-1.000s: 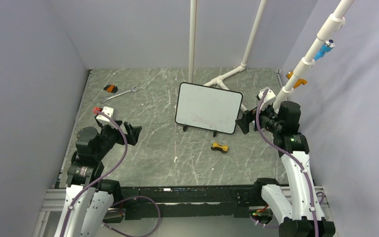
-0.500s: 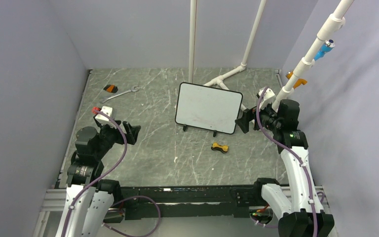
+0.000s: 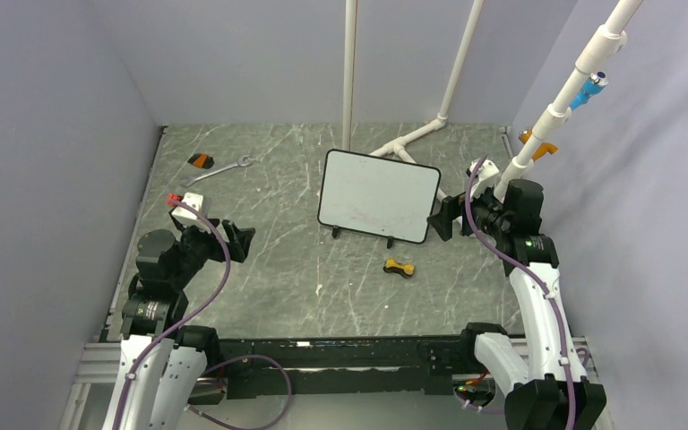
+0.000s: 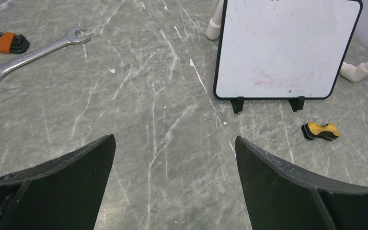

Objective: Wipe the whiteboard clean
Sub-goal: Reset both arms

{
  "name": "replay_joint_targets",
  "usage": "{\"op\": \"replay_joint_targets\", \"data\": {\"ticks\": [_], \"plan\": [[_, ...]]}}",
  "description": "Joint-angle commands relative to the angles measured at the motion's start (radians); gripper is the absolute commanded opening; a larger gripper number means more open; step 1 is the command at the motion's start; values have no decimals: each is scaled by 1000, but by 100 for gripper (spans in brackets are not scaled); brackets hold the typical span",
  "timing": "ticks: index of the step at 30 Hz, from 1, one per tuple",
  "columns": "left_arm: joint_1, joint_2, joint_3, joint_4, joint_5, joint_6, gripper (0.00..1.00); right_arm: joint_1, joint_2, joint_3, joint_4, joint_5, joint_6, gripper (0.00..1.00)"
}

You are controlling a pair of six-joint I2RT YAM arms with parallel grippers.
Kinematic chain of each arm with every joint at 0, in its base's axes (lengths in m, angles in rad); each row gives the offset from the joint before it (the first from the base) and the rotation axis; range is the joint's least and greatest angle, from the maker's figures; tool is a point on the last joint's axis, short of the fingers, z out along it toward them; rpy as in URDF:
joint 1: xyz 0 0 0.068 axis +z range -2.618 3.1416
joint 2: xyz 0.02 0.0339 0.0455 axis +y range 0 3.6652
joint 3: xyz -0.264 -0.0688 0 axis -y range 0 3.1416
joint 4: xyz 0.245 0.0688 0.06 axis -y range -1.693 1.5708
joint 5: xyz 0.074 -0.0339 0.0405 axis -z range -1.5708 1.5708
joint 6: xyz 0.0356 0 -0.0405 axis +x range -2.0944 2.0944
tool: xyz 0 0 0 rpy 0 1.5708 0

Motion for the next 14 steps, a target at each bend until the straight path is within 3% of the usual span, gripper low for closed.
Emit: {"op": "replay_joint_targets", "data": {"ticks": [1,14], "plan": [[7,0,6,19,24,-6,99,-7,-10,8,34,-15,11,100],[9,-2,5,22,32,-7,99,-29,-22,-5,56,-3,48,100]]}}
